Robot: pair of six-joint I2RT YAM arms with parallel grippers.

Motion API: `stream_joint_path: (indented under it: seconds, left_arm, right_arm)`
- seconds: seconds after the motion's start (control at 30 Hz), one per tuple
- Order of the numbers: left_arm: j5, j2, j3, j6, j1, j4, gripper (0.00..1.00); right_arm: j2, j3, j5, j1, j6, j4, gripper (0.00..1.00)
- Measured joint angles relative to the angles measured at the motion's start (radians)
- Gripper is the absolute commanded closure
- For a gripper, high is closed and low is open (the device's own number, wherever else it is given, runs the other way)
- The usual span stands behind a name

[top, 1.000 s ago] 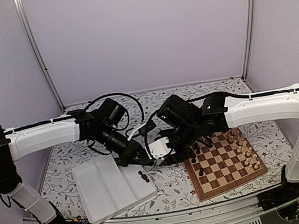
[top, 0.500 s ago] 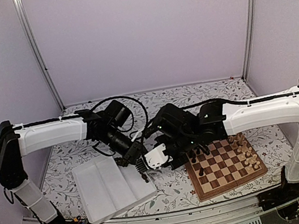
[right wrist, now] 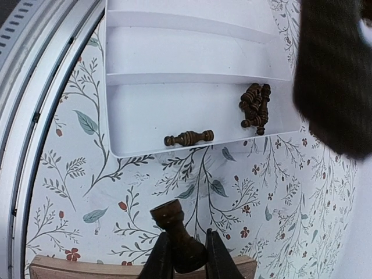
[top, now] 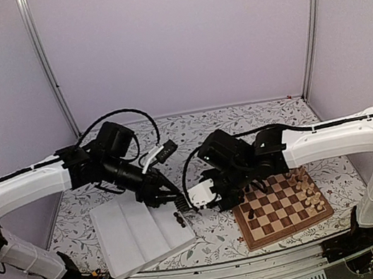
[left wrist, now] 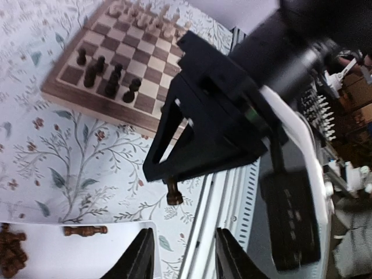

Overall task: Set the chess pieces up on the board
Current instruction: Place the chess piece on the chessboard.

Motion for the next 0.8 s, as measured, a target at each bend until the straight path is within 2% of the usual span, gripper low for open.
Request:
stream_joint_path:
  seconds: [0.1,0.27,0.4,0.53,0.8]
  left_arm:
    - [-0.106,-0.181,-0.129,-0.004,-0.024,0.164,0.59]
    - [-0.355,-0.302,-0.309,0.064,-0.172,0.485,0.57]
    - [-0.498,-0.293,-0.384,0.150,-0.263,0.690,0.56]
    - [-0.560,-0.240,-0.386,0.201,-0.272,0.860,0.54]
    - [-0.575,-0.116,-0.338,0.228,-0.272,0.975,0.55]
  right_arm:
    - [-0.044,-0.003,-0.111,-0.066,0.060,-0.001,0.96]
    - [-0.099,0.007,-0.319,-0.206,0.164,-0.002,0.96]
    - [-0.102,0.028,-0.498,-0.303,0.249,-0.002,0.96]
    - [-0.102,0.034,-0.643,-0.352,0.309,-0.003,0.95]
    - [-0.102,0.035,-0.767,-0.353,0.339,-0.013,0.95]
